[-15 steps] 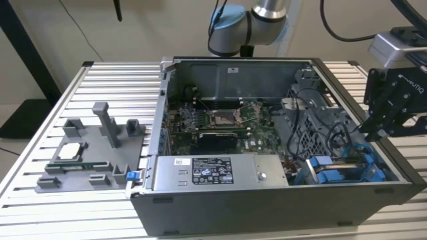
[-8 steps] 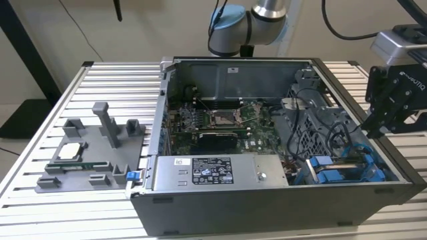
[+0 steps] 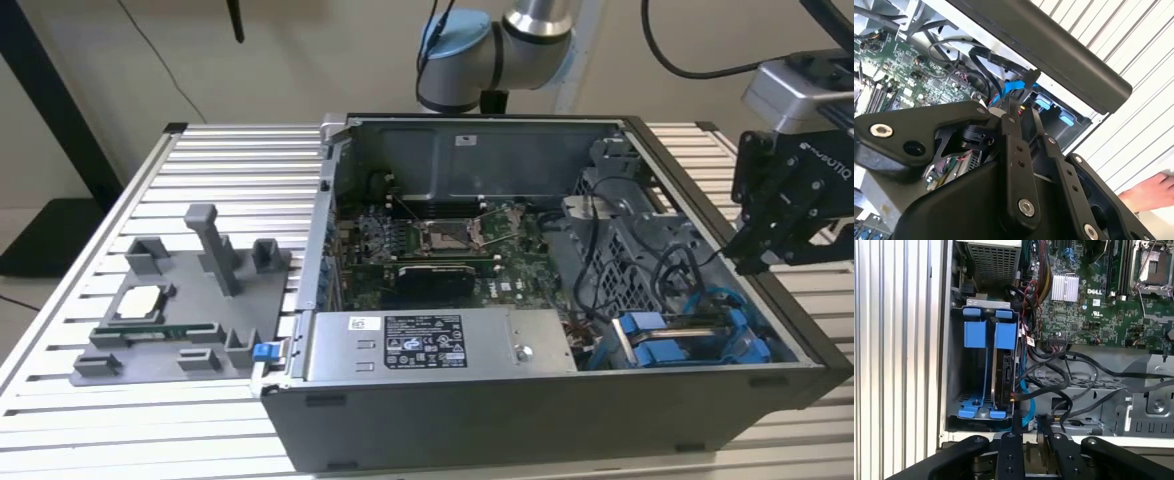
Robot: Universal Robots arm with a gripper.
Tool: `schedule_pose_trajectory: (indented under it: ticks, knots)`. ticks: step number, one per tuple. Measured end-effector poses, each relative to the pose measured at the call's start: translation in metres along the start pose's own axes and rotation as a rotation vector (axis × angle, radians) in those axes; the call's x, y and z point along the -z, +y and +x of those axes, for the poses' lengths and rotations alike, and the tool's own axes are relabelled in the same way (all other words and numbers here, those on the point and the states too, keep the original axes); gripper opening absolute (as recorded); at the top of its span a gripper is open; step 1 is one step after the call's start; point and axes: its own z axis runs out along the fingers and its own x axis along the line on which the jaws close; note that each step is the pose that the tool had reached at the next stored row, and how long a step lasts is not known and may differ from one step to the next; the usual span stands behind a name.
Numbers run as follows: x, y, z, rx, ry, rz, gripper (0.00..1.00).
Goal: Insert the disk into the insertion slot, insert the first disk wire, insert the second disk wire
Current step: 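Insert the second disk wire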
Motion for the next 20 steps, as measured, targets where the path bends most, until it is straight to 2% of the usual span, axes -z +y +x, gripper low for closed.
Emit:
schedule_pose_trajectory:
  ticks: [6, 10, 12, 17, 20]
  knots:
    - [-0.001, -0.0009, 0.0001, 0.005, -0.0119, 0.0335, 1.0]
    - [-0.0016, -0.0032, 0.0003, 0.007, -0.0183, 0.0473, 1.0]
    - [-0.0018, -0.0058, 0.0004, 0.008, -0.02, 0.0501, 1.0]
    - [-0.0024, -0.0142, 0.0007, 0.01, -0.0233, 0.0506, 1.0]
    - [-0.0029, -0.0164, 0.0008, 0.01, -0.0238, 0.0505, 1.0]
